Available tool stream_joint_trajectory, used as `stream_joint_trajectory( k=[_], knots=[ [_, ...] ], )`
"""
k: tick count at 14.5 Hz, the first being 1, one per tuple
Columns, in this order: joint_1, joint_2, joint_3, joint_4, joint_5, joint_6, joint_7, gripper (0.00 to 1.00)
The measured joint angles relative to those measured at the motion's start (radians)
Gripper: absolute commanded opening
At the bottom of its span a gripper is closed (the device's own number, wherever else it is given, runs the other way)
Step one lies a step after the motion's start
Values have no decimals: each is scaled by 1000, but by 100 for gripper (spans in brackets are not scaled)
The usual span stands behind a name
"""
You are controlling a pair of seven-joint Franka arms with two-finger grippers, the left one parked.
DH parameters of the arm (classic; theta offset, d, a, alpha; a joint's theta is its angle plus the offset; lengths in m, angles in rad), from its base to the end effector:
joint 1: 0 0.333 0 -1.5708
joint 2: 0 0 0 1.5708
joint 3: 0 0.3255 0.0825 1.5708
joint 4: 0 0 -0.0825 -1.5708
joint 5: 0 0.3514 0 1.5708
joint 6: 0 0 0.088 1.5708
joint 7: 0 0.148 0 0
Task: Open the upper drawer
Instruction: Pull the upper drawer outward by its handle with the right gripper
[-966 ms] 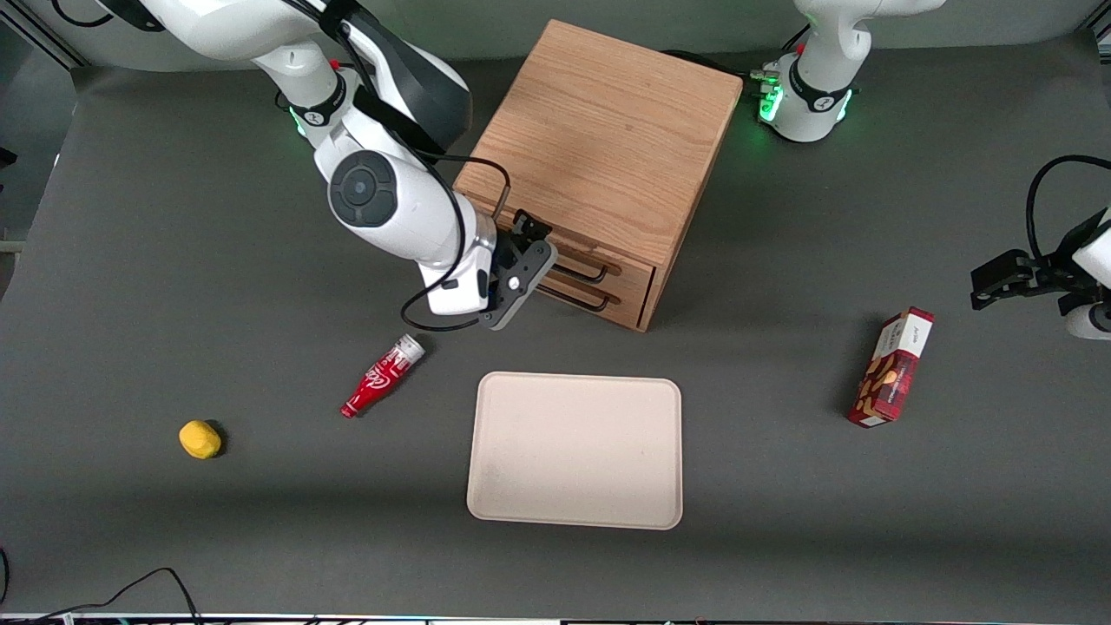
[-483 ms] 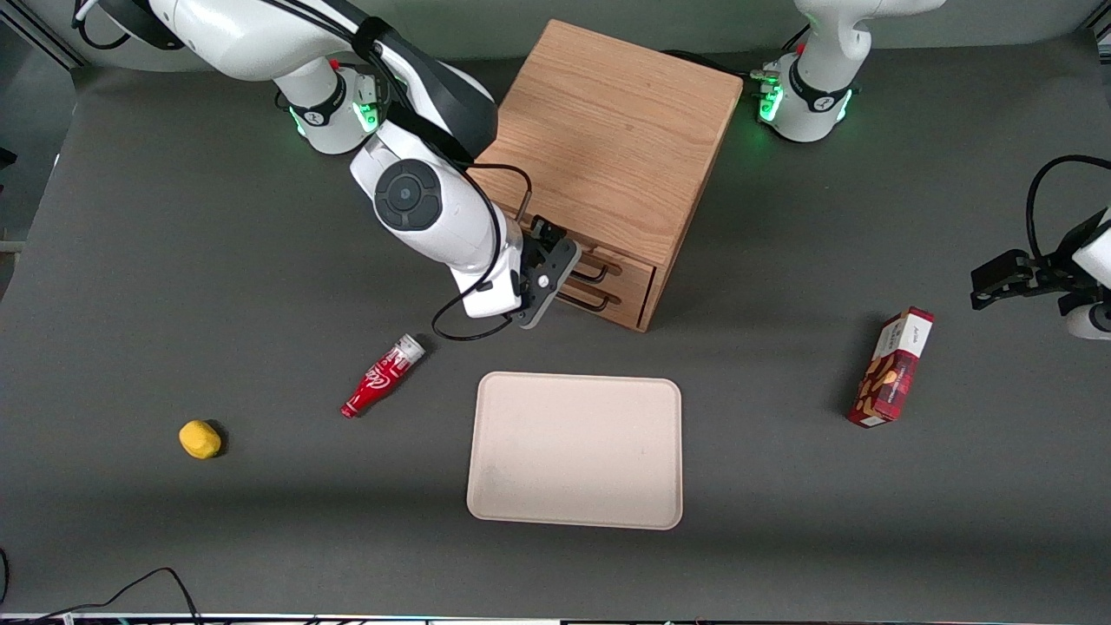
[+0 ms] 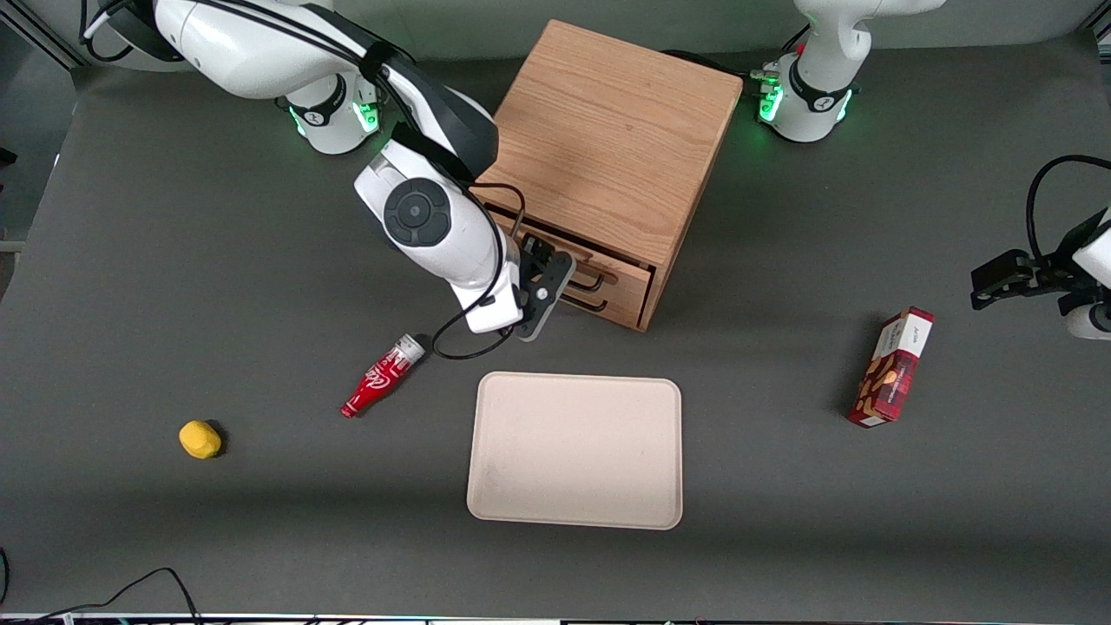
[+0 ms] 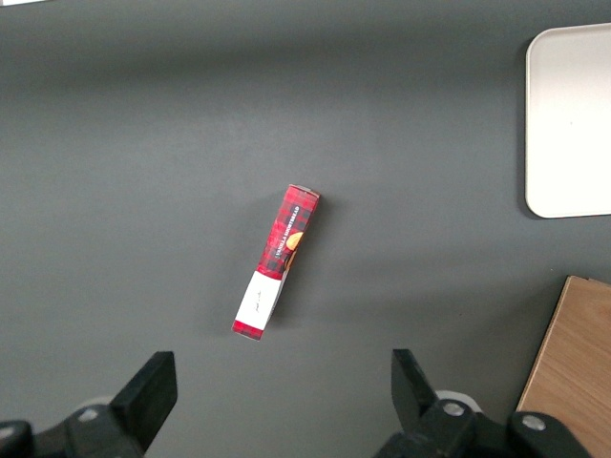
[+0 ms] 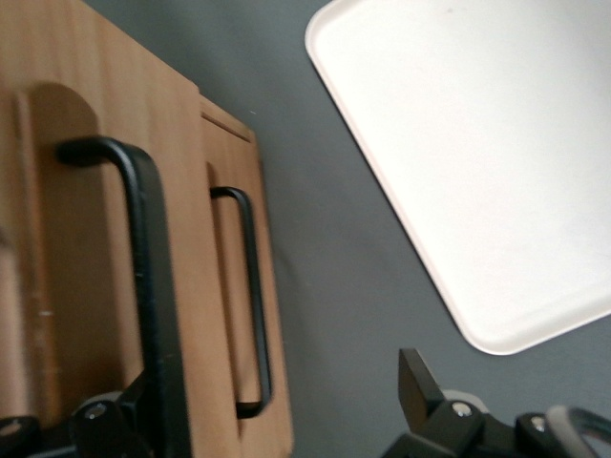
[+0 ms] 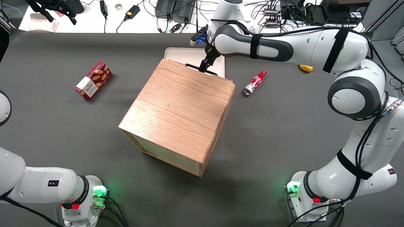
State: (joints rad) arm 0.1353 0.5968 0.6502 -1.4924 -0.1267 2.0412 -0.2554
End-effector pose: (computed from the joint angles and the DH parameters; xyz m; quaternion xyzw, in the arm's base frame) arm 0.5353 0.4170 0.3644 -0.8720 -0.4746 -0.0046 0.1199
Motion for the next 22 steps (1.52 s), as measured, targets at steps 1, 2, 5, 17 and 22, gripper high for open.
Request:
stream_joint_trajectory(
  k=[1, 2, 5, 17, 22],
  knots=[
    [-2, 4, -2, 11, -12, 0, -22, 100],
    [-4, 10, -5, 24, -22, 0, -47, 100],
    [-8, 29, -27, 69, -64, 0, -88, 100],
    [-16, 116, -119, 240, -100, 1, -197, 100],
    [-24, 132, -141, 289, -100, 1, -199, 100]
  ],
)
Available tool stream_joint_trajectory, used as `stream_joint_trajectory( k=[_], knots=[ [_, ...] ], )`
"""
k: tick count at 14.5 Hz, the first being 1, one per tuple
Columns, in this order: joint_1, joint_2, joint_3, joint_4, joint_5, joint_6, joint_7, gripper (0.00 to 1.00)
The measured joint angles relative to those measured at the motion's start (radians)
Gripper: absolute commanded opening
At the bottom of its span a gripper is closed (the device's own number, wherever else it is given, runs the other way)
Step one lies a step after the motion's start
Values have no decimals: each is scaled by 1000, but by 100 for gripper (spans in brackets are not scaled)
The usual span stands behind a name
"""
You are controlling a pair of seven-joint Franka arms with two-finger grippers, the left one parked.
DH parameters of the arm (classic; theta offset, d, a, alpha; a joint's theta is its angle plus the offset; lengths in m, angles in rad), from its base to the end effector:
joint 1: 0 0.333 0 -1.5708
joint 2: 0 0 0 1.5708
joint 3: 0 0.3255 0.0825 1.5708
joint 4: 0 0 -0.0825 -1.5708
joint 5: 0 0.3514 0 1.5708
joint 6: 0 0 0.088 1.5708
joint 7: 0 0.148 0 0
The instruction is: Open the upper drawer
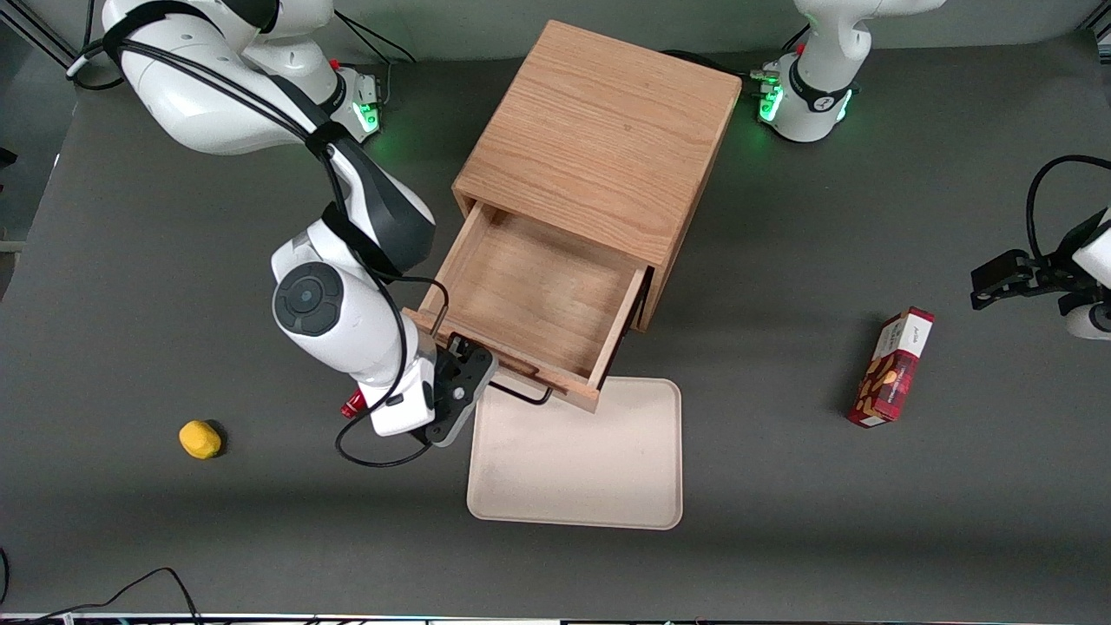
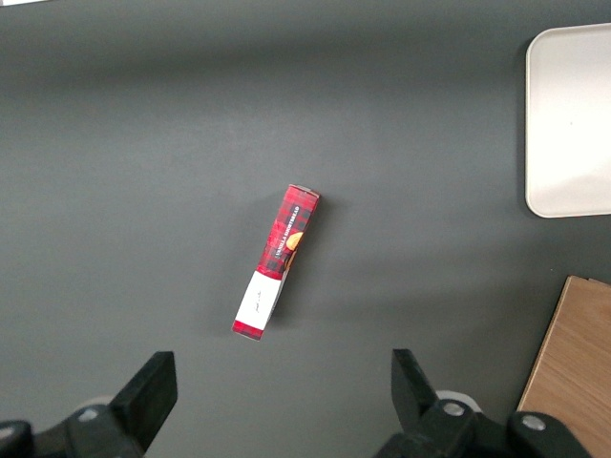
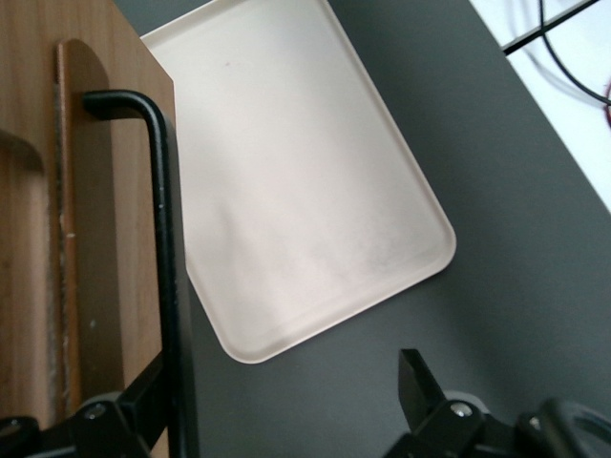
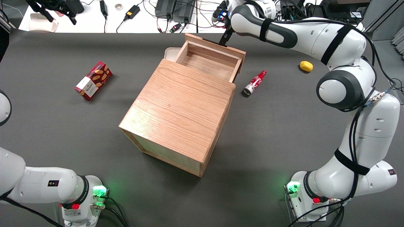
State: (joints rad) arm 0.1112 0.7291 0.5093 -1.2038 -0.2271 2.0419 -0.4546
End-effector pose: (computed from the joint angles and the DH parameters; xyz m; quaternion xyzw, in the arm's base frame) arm 0.6642 0.3253 0.3778 -0.8685 -0.4833 -0.0914 0.0617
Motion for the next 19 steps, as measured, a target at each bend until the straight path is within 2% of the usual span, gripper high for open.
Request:
stream_joint_trajectory(
  k=[8, 10, 12, 14, 16, 19],
  knots=[
    [-9, 5, -1, 36, 20, -8, 0, 100],
    [-17, 4, 3, 73, 60, -50, 1, 100],
    [-34, -14, 5, 115, 134, -110, 10, 100],
    [-63, -79, -5, 139, 185, -196, 91, 100],
    [-75, -183, -73, 142, 190, -320, 179, 100],
    [-73, -394, -259, 44, 188, -420, 213, 100]
  ],
)
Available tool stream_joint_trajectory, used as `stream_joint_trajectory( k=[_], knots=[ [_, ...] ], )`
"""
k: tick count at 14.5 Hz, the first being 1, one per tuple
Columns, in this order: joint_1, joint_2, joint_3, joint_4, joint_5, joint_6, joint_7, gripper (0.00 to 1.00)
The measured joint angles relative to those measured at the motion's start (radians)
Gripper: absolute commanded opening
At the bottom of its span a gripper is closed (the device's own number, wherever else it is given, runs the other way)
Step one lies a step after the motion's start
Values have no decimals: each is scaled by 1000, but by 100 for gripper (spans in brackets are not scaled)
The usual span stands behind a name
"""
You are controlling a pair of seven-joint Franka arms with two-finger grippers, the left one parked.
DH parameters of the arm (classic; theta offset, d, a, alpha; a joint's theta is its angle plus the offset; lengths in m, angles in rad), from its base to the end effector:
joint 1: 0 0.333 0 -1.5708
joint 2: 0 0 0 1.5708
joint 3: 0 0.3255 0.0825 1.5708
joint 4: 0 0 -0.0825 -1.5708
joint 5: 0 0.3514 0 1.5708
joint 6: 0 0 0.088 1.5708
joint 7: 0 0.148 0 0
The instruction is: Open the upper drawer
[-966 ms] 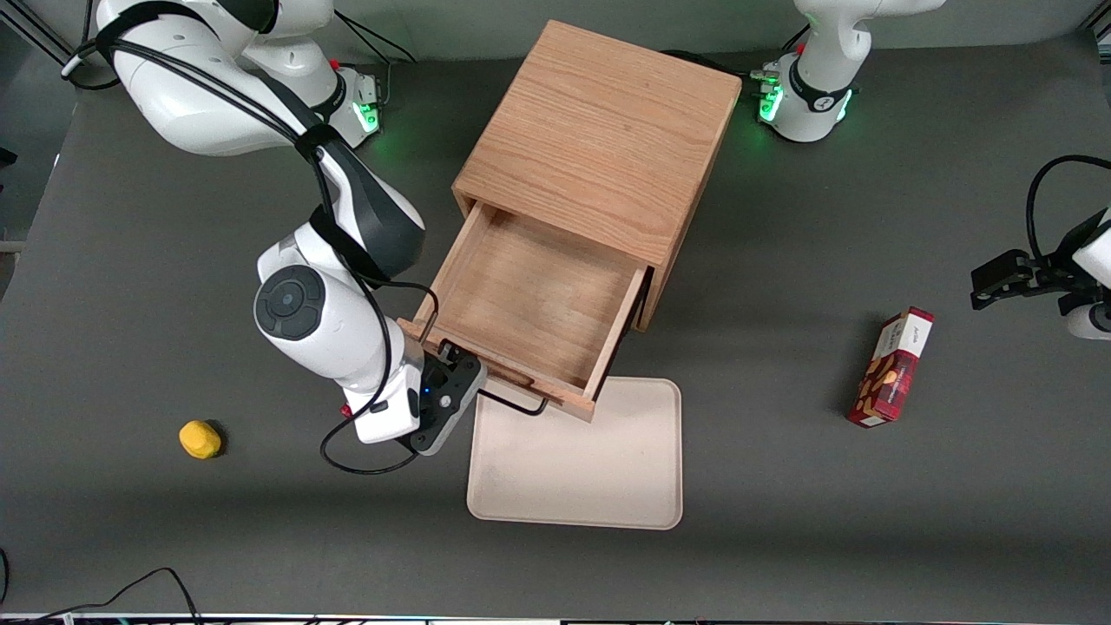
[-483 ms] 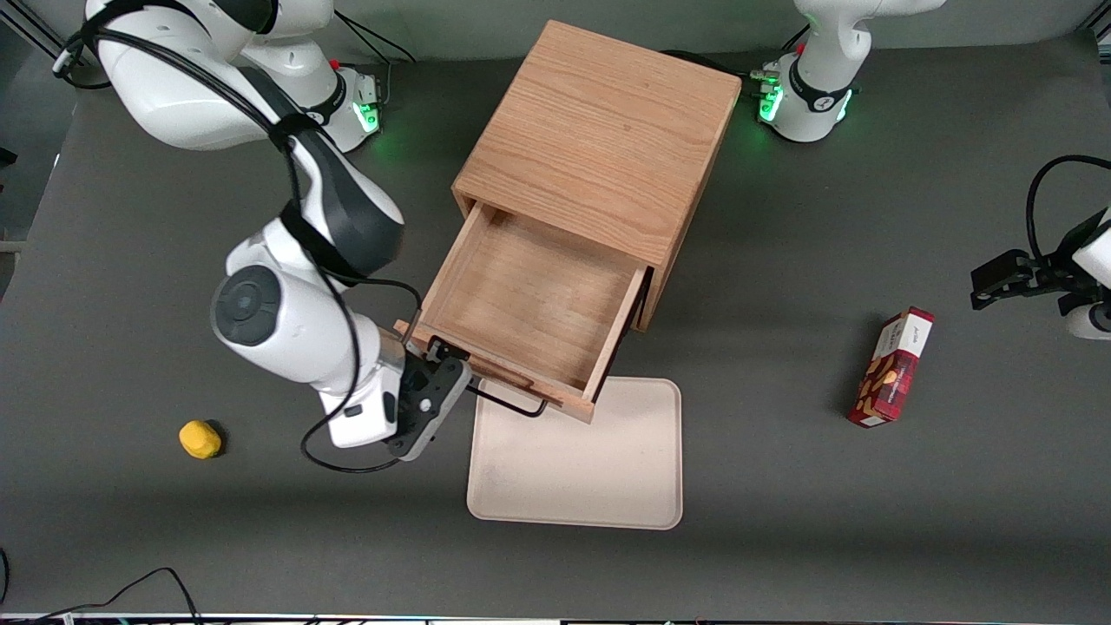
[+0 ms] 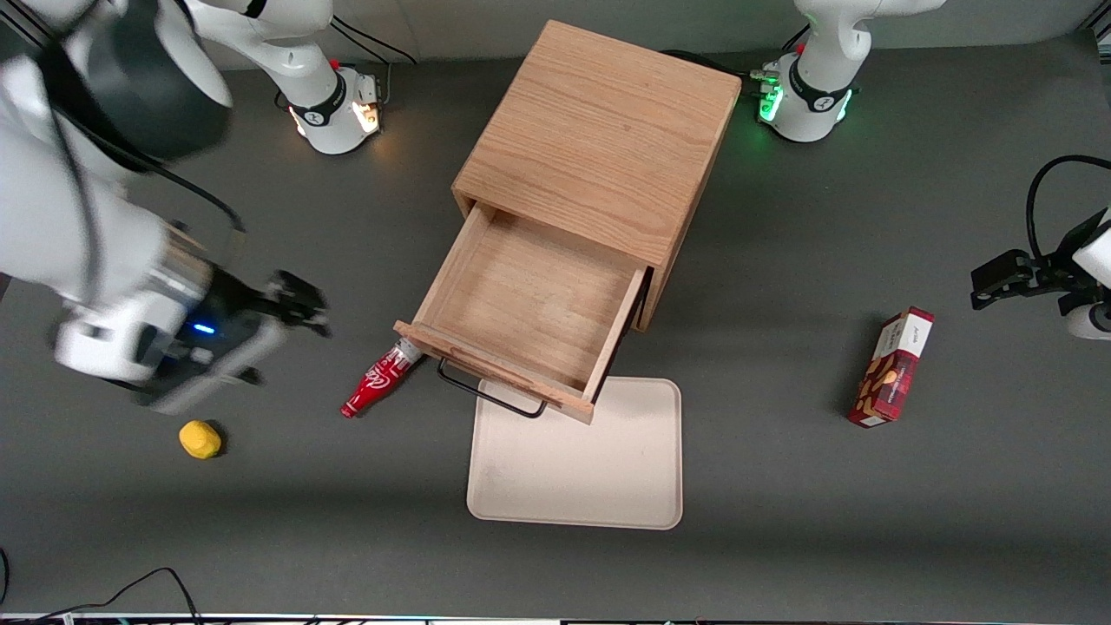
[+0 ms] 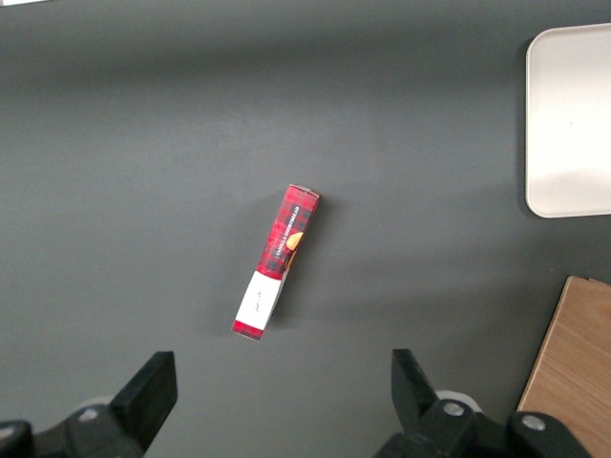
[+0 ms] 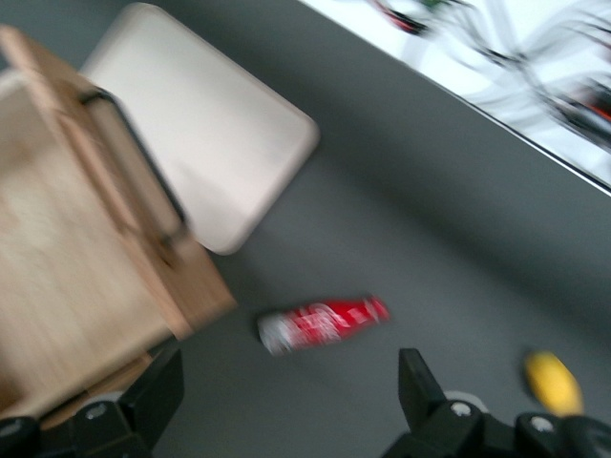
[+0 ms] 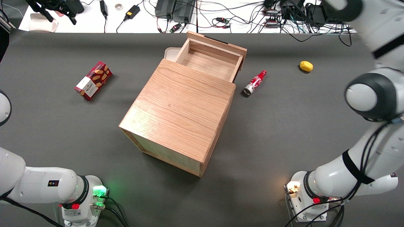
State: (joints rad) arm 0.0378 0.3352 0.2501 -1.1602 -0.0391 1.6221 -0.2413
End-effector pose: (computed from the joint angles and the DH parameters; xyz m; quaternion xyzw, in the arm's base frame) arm 0.6162 0.1458 0.5912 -0.9653 -0.2514 -0.0677 0.0222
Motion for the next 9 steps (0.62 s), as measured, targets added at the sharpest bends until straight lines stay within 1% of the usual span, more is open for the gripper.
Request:
stream_joint_trajectory(
  k=[2, 5, 7, 9],
  knots=[
    [-2, -148, -94, -145, -27, 17, 24, 100],
    [-3, -328, -138, -367, -59, 45, 198, 100],
    [-1, -402, -186, -474, -56, 61, 252, 100],
    [-4, -427, -269, -513, -15, 72, 253, 100]
  ],
)
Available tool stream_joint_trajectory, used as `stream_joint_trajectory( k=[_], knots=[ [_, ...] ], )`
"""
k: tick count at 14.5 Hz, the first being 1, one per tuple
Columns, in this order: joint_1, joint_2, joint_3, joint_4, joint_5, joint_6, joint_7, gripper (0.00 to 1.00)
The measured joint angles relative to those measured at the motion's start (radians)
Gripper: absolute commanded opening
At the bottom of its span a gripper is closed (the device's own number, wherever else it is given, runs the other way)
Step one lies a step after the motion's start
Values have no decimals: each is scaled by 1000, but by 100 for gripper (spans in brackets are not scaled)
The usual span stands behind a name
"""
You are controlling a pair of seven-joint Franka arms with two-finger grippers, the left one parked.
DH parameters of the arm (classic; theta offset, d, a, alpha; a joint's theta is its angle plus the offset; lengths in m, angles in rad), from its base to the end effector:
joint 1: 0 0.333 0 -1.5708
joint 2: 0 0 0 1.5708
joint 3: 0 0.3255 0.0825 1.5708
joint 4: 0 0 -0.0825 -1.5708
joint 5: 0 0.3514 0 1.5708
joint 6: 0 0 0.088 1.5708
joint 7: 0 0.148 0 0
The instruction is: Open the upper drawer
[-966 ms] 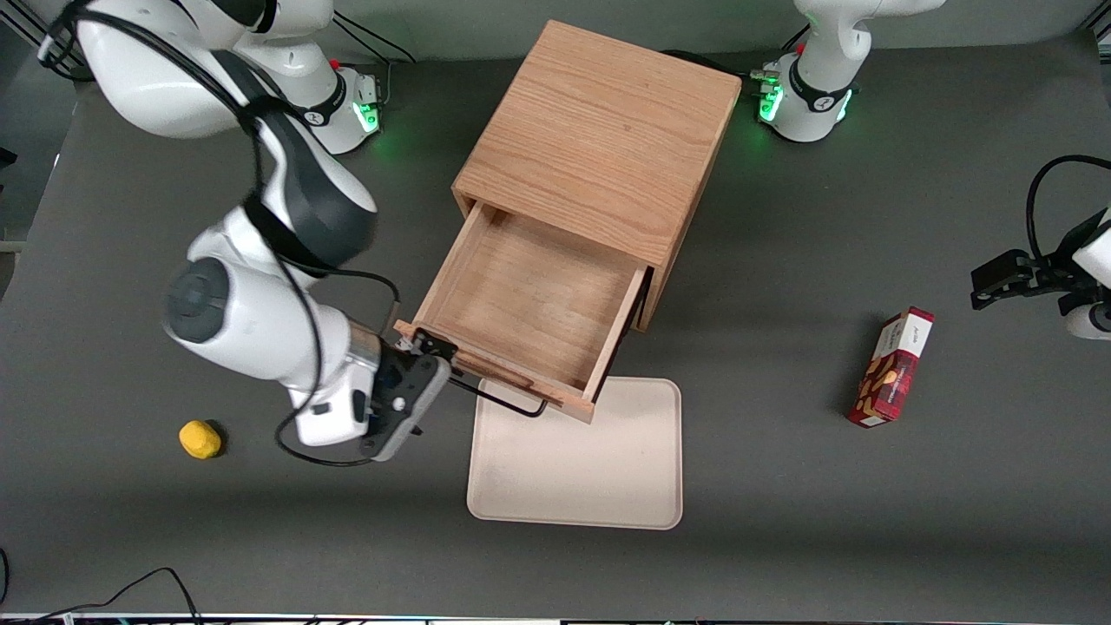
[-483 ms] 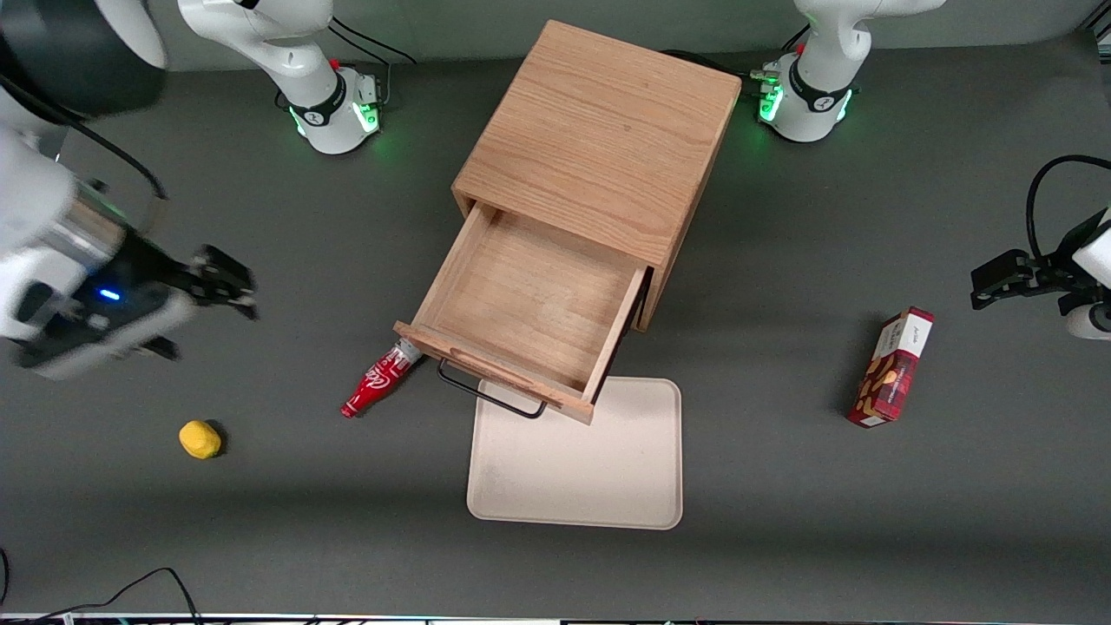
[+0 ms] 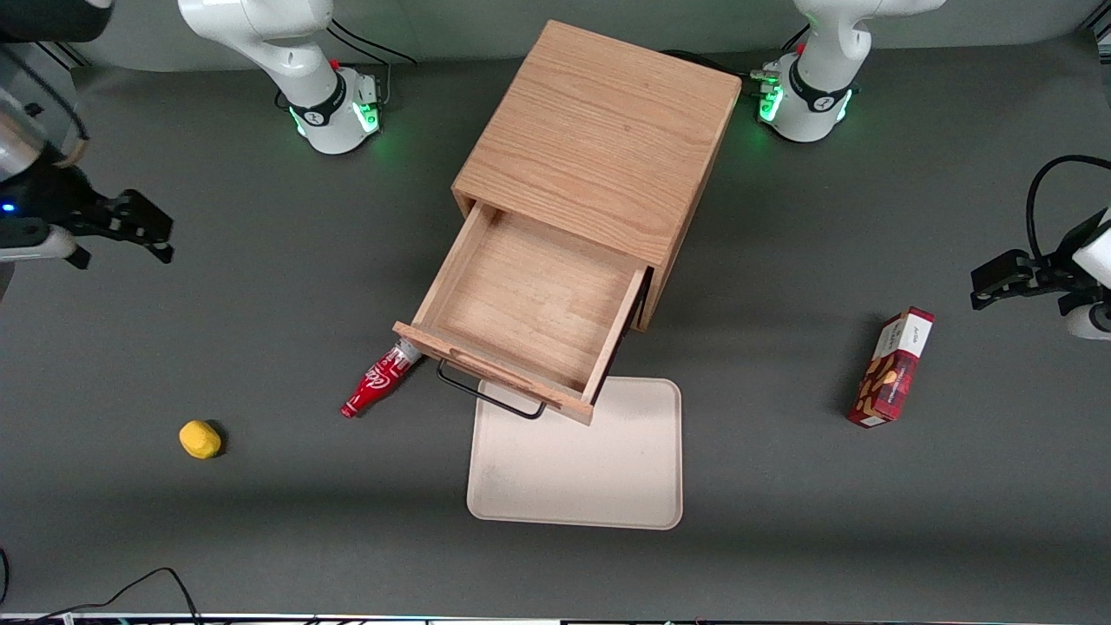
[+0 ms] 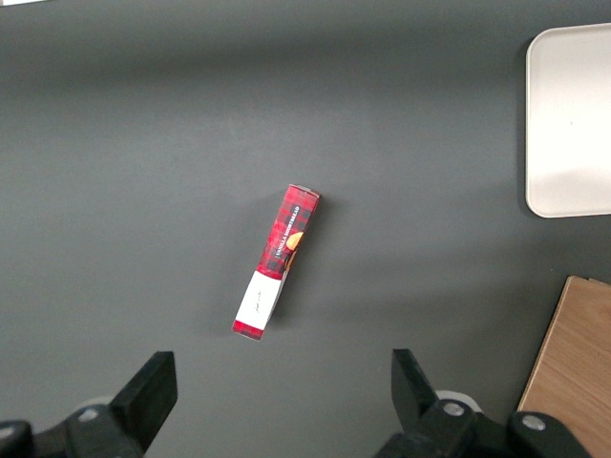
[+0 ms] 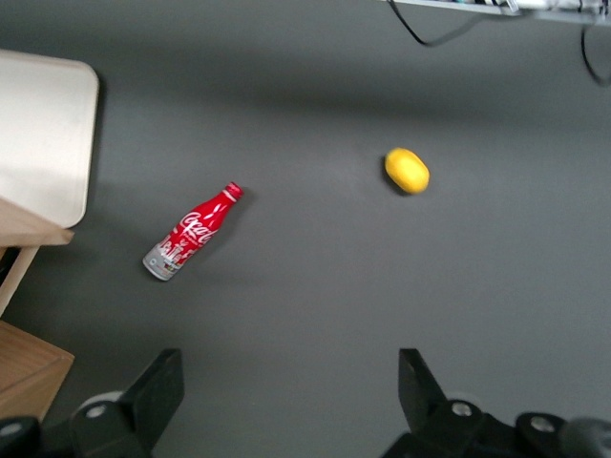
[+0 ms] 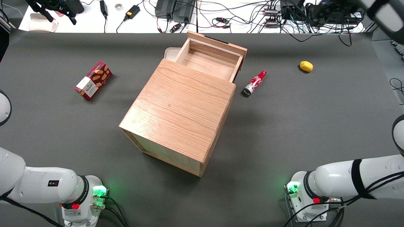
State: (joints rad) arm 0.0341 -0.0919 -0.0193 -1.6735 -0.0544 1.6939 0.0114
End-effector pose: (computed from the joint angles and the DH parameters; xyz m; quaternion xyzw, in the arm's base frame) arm 0.5087 -0.0003 0.6064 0.9981 0.0035 0.0564 0.0255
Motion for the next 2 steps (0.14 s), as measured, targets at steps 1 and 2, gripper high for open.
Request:
stream_joint_trajectory(
  k=[1, 2],
  knots=[
    [-2, -1, -40, -1, 15, 1, 0, 100],
    [-3, -1, -71, -2, 20, 2, 0, 100]
  ],
)
